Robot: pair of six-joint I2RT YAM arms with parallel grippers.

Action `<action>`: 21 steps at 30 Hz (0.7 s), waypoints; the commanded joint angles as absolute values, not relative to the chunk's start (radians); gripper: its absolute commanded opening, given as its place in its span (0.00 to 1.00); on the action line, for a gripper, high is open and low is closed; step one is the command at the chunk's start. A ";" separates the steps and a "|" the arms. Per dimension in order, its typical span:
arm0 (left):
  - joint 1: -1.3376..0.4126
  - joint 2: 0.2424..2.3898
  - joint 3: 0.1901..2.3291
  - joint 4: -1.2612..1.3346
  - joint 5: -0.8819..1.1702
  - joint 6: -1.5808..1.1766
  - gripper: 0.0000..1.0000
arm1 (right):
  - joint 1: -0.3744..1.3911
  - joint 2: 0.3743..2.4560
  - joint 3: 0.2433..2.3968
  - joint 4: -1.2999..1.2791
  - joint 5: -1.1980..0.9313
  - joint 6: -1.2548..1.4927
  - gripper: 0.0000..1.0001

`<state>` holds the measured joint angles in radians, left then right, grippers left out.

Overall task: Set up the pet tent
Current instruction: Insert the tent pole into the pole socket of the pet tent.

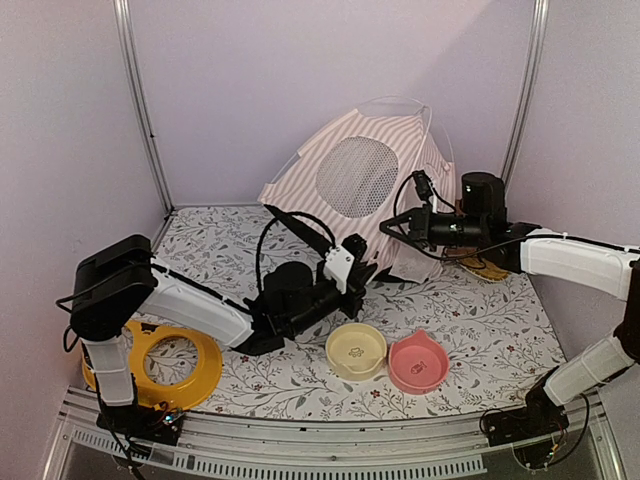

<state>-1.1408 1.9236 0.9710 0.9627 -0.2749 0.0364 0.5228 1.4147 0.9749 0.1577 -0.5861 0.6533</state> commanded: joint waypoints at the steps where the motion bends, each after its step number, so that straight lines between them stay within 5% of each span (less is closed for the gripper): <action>1: -1.183 1.932 0.937 0.775 -0.154 0.034 0.00 | 0.469 1.423 1.001 0.365 -0.394 0.632 0.00; 21: -1.129 1.919 0.961 0.741 -0.128 -0.042 0.00 | 0.508 1.371 0.921 0.345 -0.356 0.629 0.00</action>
